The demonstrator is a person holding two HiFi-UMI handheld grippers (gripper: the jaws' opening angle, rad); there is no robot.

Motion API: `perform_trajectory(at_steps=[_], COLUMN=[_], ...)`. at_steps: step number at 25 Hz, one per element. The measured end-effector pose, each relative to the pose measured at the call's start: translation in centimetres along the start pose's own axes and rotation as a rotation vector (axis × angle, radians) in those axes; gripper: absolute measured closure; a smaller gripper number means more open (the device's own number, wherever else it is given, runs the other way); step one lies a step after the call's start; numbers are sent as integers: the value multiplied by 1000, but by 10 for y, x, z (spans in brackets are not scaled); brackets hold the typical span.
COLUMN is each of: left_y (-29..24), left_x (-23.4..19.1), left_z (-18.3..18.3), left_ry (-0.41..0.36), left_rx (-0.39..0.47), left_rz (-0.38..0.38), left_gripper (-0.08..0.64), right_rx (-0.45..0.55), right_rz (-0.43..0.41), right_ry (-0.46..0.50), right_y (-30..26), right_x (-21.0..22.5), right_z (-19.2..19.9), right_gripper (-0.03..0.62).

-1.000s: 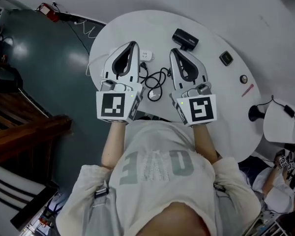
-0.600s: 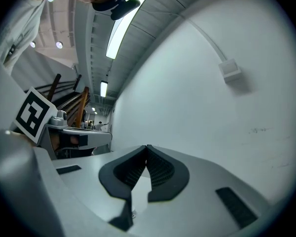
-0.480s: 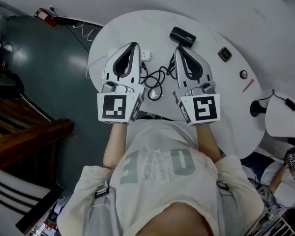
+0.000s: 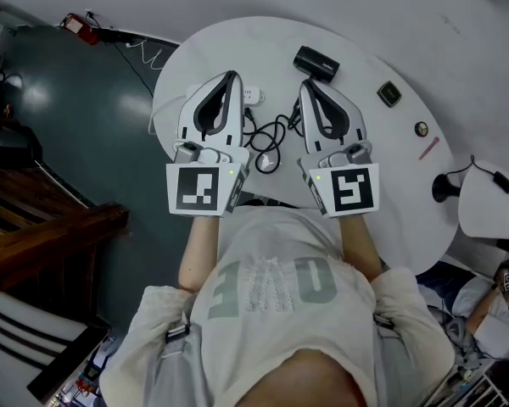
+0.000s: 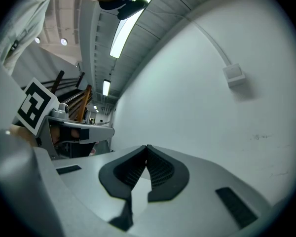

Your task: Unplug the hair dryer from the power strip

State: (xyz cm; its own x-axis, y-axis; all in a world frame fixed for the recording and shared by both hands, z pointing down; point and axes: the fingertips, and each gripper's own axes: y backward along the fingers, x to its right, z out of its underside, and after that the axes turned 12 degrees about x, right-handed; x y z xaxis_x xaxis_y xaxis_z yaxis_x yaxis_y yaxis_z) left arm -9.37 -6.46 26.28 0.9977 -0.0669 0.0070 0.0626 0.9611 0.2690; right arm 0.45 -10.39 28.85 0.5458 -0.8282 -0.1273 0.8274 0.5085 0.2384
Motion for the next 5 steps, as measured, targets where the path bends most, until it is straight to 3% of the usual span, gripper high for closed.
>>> perform_trajectory(at_steps=[5], left_y=[0], left_x=[-1], left_z=[-4], left_ry=[-11], left_rx=[14], left_rz=[2], left_gripper=[548], right_rx=[0], right_rz=[-8], right_ry=[-1], right_y=[-2], right_x=[-2], right_z=[0], right_gripper=[572])
